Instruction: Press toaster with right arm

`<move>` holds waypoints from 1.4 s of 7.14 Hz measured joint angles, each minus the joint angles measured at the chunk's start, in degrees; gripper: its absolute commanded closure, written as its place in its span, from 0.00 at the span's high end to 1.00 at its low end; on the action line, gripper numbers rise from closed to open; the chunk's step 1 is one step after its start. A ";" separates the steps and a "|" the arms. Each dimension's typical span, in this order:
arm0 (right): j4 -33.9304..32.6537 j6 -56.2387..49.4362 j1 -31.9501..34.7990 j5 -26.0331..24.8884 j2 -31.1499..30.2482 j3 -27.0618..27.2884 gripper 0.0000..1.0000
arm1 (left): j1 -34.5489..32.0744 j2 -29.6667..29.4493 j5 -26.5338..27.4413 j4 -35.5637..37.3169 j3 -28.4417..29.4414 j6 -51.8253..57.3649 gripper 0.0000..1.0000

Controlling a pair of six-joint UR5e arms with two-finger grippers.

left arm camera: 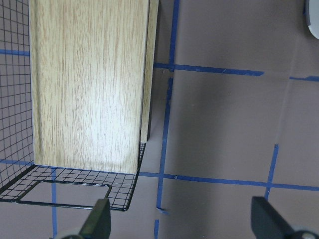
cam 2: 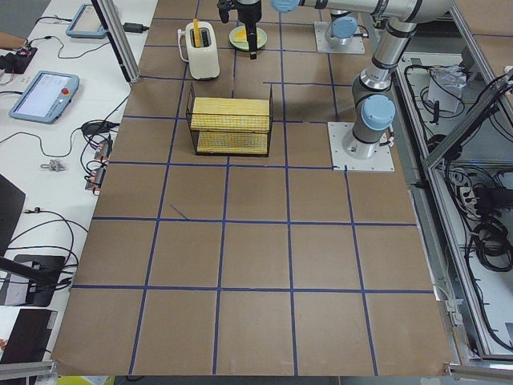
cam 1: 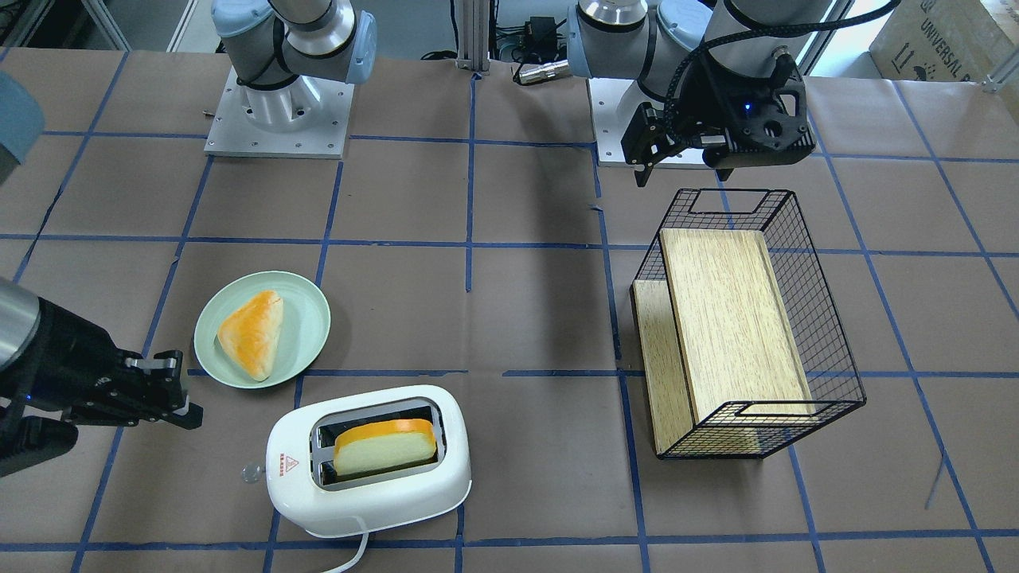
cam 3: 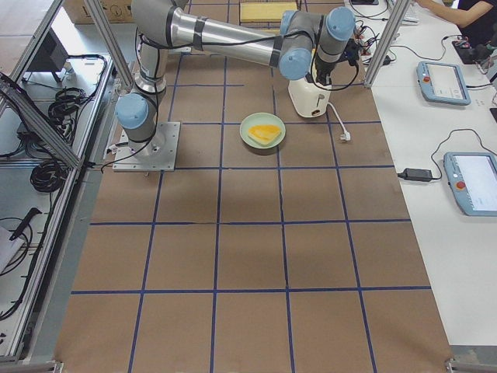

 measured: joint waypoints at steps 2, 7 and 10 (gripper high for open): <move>-2.43 -0.04 0.14 1.57 3.93 -0.15 0.03 | 0.00 0.01 0.00 0.00 0.00 0.00 1.00; -4.57 0.10 0.46 4.46 6.98 -0.05 0.04 | 0.00 0.01 0.00 0.00 0.00 0.00 1.00; -5.24 0.16 0.51 5.84 8.48 -0.07 0.04 | 0.00 0.01 0.00 0.00 -0.07 0.00 1.00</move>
